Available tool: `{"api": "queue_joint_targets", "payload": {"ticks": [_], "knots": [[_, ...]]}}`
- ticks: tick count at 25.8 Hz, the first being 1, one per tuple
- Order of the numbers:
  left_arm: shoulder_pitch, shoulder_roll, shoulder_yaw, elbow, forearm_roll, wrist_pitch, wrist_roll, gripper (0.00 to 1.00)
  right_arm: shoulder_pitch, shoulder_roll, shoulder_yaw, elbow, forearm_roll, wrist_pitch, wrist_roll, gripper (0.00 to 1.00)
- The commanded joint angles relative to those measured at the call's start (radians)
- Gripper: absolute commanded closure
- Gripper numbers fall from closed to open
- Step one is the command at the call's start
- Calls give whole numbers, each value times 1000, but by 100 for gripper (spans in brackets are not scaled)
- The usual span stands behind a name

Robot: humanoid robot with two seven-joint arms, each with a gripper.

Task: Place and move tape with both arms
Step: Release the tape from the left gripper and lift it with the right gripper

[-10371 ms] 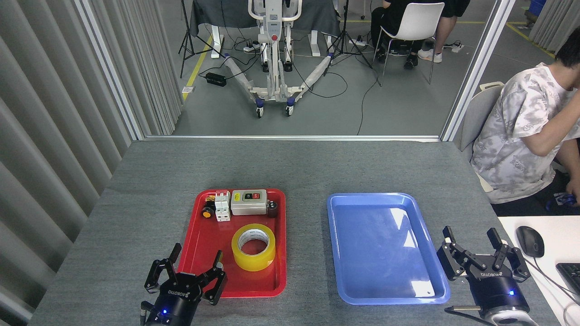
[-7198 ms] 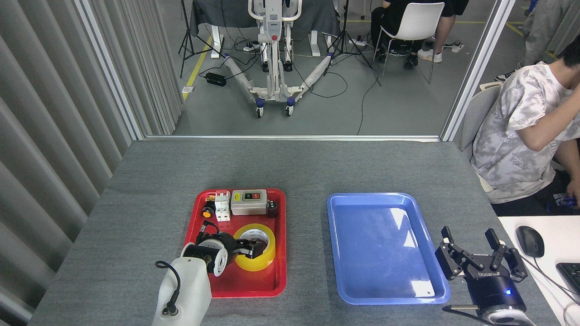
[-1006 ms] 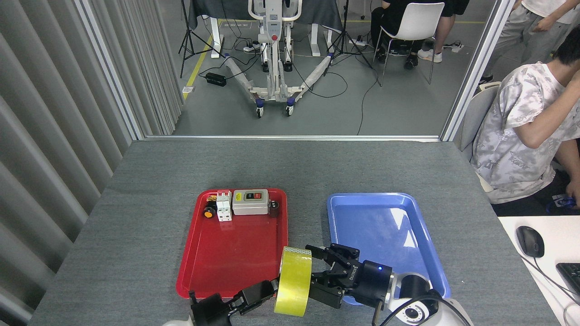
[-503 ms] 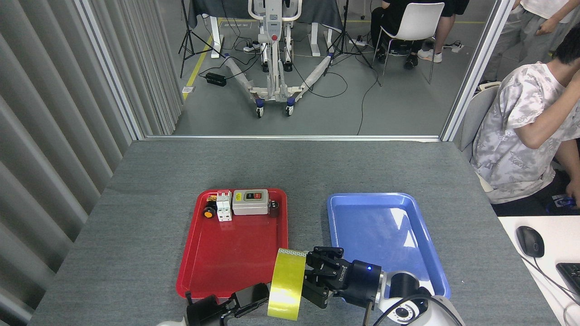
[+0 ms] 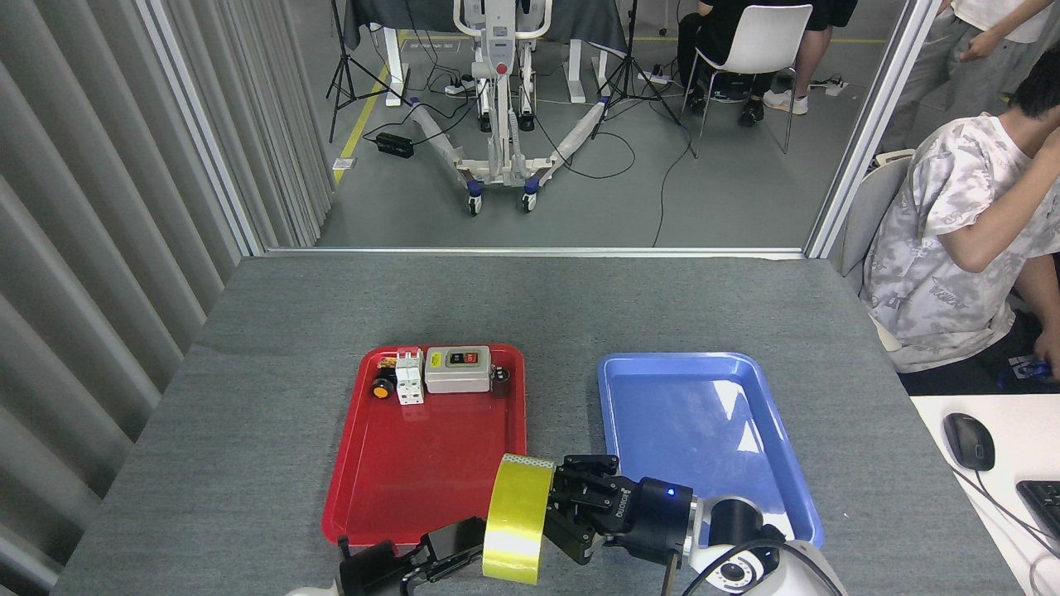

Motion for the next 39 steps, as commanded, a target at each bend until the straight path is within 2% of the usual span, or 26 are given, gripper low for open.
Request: {"api": "queue_joint_targets", "payload": {"ticks": [1, 4, 8, 15, 28, 32, 33, 35, 36, 39], "knots": [[-3, 0, 4, 3, 0, -59, -25, 100, 1, 0, 0, 0, 0, 3, -2, 80], [-4, 0, 15, 13, 0, -59, -23, 78, 1, -2, 0, 0, 0, 3, -2, 81], [-12, 1, 24, 22, 0, -70, -23, 59, 3, -3, 0, 0, 0, 3, -2, 82], [-14, 6, 30, 23, 0, -107, -25, 45, 4, -3, 0, 0, 0, 3, -2, 83], [-21, 29, 33, 60, -2, -153, -23, 40, 18, -12, -3, 0, -8, 3, -2, 84], [-47, 27, 53, 100, -19, -161, -3, 40, 27, -31, -12, -2, -12, 3, -5, 90], [-61, 26, 71, 115, -29, -161, 14, 37, 29, -37, -13, -3, -14, 3, -5, 90], [-93, 24, 119, 148, -77, -161, 71, 8, 35, -49, -15, -8, -15, 3, -5, 91], [-101, 23, 145, 152, -112, -161, 107, 2, 37, -60, -17, -13, -18, 3, -7, 92], [-119, 23, 211, 154, -214, -188, 213, 1, 50, -80, -23, -22, -25, 3, -8, 93]]}}
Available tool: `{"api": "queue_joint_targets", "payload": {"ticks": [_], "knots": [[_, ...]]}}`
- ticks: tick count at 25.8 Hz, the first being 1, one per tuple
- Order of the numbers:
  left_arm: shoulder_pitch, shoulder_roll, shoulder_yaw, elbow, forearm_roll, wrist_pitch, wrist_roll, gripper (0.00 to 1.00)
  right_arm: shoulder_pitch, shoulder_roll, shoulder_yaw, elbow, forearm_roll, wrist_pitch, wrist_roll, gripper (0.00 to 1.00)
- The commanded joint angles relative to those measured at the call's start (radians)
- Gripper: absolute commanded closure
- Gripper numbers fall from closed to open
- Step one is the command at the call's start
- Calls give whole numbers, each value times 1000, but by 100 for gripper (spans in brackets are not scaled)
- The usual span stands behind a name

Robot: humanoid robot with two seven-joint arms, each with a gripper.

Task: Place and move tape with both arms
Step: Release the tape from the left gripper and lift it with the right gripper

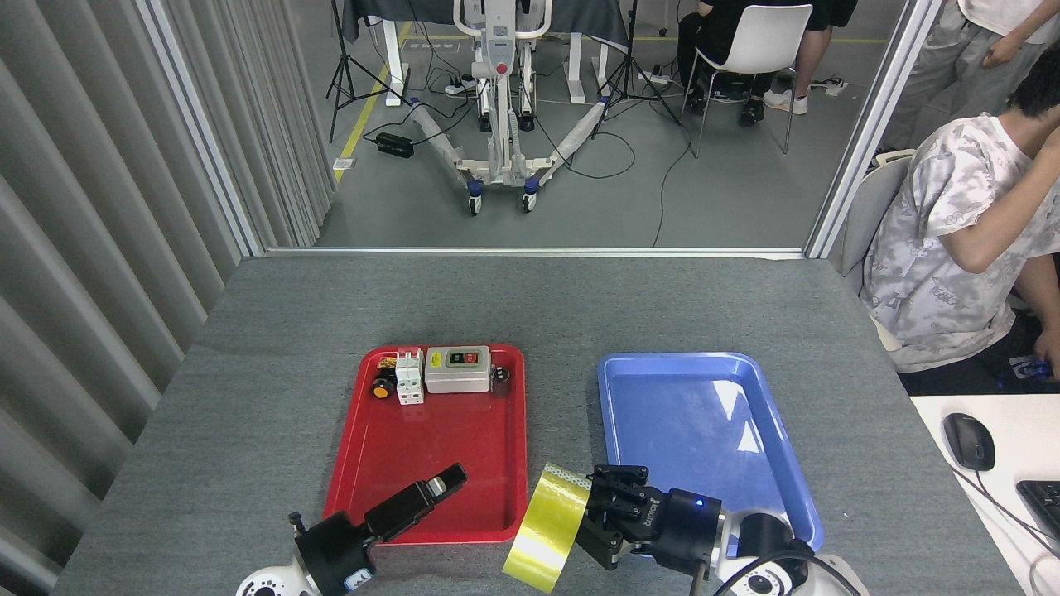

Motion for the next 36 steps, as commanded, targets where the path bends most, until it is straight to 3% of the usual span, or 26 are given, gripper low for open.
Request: {"api": "queue_joint_targets", "payload": {"ticks": [1, 5, 8, 11, 13, 14, 18, 22, 26, 30, 36], "knots": [[-33, 1, 71, 13, -127, -28, 132, 1, 15, -21, -16, -9, -20, 0, 0, 93], [-27, 7, 79, -1, -457, -36, 267, 0, 49, -23, -124, -55, -47, 0, 0, 94], [-2, 1, 90, -109, -731, -25, 412, 1, 60, -26, -220, -60, -48, 0, 1, 94], [47, -9, 110, -262, -990, 91, 583, 1, 57, -50, -276, -58, -47, 0, 7, 94], [70, -13, 108, -331, -1102, 211, 640, 0, 52, -70, -292, -56, -40, 0, 12, 94], [75, -18, 107, -346, -1116, 269, 642, 1, 48, -78, -295, -55, -33, 4, 13, 94], [167, -55, 51, -400, -1127, 429, 642, 1, 29, -142, -285, -55, 26, 306, 62, 94], [216, -59, -62, -414, -1170, 607, 672, 2, 23, -196, -280, -49, 35, 463, 89, 94], [214, -65, -140, -389, -1374, 722, 869, 1, -3, -233, -280, -47, 36, 555, 167, 94], [216, -58, -160, -382, -1377, 691, 1125, 0, -63, -289, -191, -3, 33, 682, 202, 94], [254, -53, -159, -368, -1285, 578, 1163, 0, -226, -308, -38, 252, 30, 779, 224, 93]]}}
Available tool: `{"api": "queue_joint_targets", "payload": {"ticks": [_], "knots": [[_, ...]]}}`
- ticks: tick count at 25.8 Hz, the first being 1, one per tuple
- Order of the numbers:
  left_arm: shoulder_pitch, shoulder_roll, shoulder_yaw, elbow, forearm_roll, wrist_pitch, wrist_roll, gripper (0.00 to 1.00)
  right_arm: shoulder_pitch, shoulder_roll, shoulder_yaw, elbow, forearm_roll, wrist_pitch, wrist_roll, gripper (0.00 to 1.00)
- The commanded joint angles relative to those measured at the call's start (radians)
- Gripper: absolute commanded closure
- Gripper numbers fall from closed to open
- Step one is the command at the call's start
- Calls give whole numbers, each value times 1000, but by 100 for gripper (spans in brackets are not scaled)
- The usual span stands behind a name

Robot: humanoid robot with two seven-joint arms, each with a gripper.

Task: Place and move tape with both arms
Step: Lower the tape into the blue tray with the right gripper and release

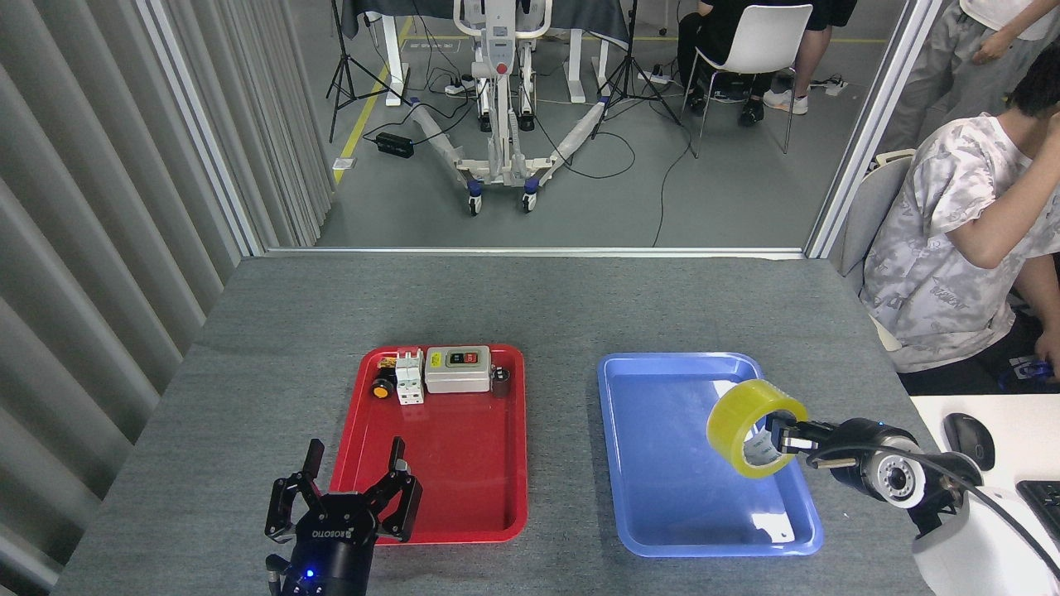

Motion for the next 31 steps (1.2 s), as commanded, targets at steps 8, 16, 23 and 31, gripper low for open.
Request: {"api": "queue_joint_targets", "payload": {"ticks": [8, 16, 23, 31], "knots": [[19, 43, -1, 9, 30, -43, 33, 0, -266, 86, 237, 416, -5, 107, 22, 92], [21, 103, -26, 25, 21, -46, 23, 0, -361, 147, 320, 582, 3, 137, 21, 92], [12, 97, -43, 30, 21, -40, 20, 0, -364, 163, 322, 591, 4, 145, 16, 86], [15, 100, -58, 38, 21, -35, 18, 0, -359, 173, 322, 591, 6, 145, 12, 78]]}}
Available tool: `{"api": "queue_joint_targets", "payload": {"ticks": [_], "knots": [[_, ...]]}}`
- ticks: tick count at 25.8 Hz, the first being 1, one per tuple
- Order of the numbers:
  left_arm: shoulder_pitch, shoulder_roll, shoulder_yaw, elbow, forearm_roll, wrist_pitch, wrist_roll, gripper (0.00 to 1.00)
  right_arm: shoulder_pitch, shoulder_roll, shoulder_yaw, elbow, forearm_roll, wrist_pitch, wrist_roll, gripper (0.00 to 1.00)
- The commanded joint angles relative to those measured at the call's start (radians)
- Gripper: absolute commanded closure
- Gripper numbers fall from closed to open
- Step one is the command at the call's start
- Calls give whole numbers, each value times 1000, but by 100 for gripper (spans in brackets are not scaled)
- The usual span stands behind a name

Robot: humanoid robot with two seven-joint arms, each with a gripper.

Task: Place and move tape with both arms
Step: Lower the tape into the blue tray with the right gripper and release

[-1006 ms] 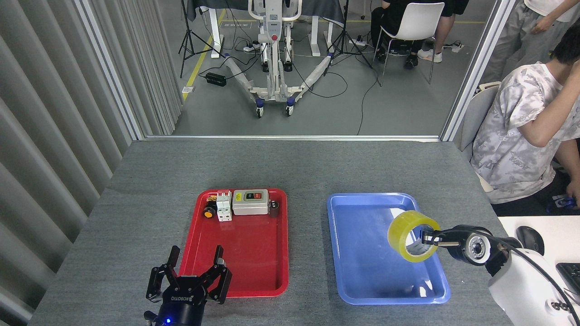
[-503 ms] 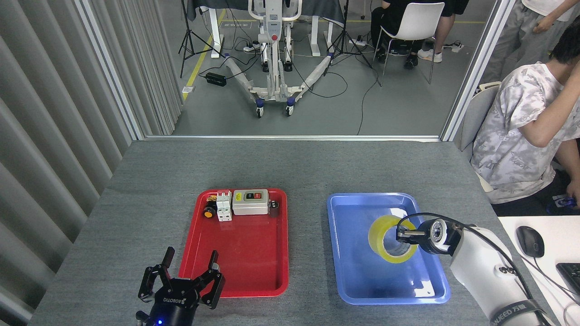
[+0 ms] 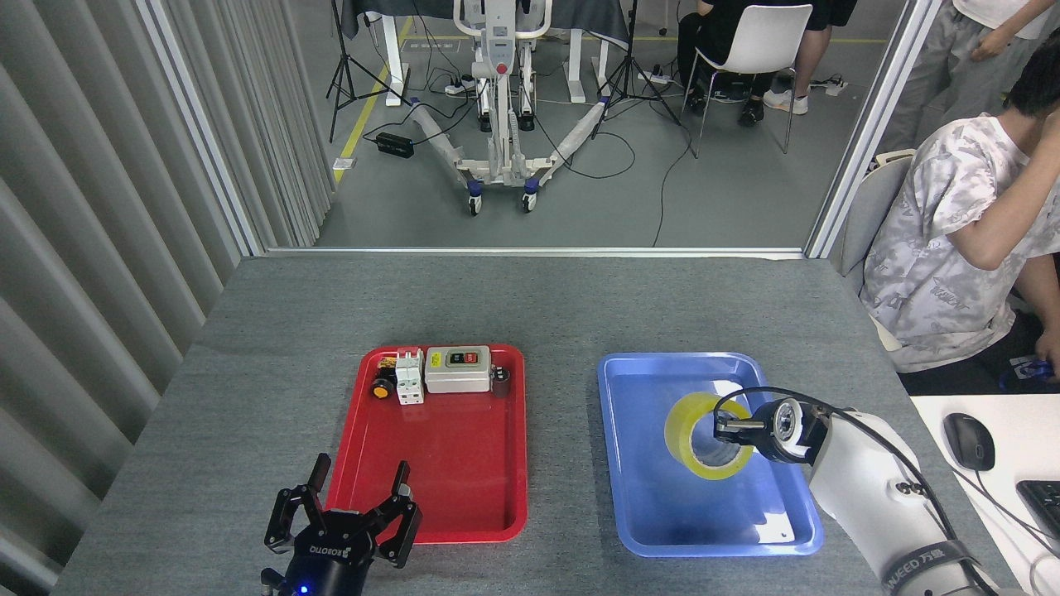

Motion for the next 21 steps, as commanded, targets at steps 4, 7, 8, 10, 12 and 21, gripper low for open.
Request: {"api": "queue_joint_targets", "payload": {"ticks": [4, 7, 8, 10, 12, 21], "knots": [[-5, 7, -6, 22, 0, -4, 2, 0, 6, 4, -1, 0, 1, 0, -2, 76], [-7, 7, -6, 24, 0, -4, 2, 0, 7, 4, -1, 0, 1, 0, -3, 74], [-7, 7, -6, 24, 0, -4, 1, 0, 9, 4, -1, 0, 1, 0, -3, 73], [-7, 5, -6, 24, 0, -4, 2, 0, 9, 4, -1, 0, 1, 0, -3, 73], [-8, 4, -8, 24, 0, -4, 2, 0, 9, 3, -1, 0, 3, 0, -3, 73], [-10, 2, -6, 27, 1, -3, 1, 0, 10, 3, 1, 0, 4, -1, -5, 66]]}}
